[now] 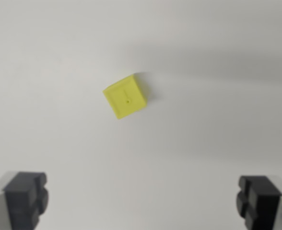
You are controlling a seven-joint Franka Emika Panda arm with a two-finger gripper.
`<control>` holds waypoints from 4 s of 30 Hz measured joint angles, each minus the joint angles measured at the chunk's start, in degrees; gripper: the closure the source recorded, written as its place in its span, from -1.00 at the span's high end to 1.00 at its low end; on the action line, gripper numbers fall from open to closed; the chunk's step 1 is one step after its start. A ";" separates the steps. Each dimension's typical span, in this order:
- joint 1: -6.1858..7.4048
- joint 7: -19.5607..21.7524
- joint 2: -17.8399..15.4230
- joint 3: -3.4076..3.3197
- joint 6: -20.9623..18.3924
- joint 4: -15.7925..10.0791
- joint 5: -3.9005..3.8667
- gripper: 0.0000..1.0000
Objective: Pick yellow cube
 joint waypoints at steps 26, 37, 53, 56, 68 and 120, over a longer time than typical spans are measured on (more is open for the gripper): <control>0.45 -4.77 2.56 0.01 5.79 -3.76 0.04 1.00; 0.70 -7.26 4.46 0.01 9.14 -5.52 0.05 1.00; 1.07 -10.88 7.72 0.01 13.89 -7.47 0.05 1.00; 1.14 -11.54 8.38 0.02 14.77 -7.74 0.05 1.00; 1.41 -14.21 11.25 0.02 18.20 -8.64 0.02 1.00; 2.51 -24.46 26.33 0.01 31.34 -8.07 -0.81 1.00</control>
